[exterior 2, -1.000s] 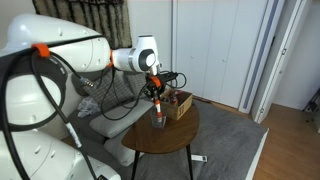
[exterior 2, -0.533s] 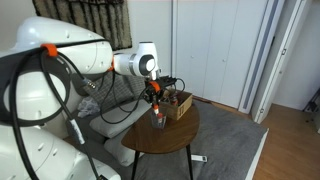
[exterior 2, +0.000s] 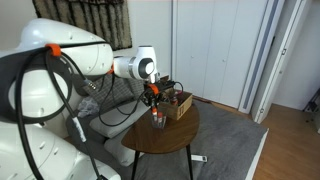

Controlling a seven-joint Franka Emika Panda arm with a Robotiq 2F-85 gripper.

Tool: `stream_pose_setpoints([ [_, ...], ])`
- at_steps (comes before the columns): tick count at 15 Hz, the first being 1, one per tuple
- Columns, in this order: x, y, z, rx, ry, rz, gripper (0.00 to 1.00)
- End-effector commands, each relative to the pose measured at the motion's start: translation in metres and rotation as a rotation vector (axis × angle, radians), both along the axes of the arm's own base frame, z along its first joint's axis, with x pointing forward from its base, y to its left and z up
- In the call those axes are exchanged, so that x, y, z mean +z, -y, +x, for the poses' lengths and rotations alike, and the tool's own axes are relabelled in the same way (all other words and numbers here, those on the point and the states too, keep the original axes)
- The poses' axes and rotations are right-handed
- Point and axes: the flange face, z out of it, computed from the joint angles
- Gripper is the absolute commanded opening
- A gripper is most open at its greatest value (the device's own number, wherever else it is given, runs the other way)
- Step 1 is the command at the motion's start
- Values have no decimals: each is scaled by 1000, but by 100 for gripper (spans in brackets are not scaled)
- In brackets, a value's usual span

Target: Put the two orange bottles in the office pen holder

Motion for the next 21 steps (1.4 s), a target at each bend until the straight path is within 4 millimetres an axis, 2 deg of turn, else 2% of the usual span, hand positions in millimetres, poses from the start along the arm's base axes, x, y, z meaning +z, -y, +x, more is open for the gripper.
stream_pose_setpoints([
  [1,-9,-6,-2,25,-5,-15,8],
  [5,-16,-10,-1,27,-16,-21,8],
  [6,-16,-10,-1,27,-18,-22,43],
  [7,-17,-11,0,25,-17,-22,58],
  [10,-7,-12,-3,26,-2,-16,77],
  [13,17,-10,-7,24,48,-7,98],
  [16,43,-3,-12,-20,96,14,100],
  [21,83,12,-27,-323,142,56,100],
])
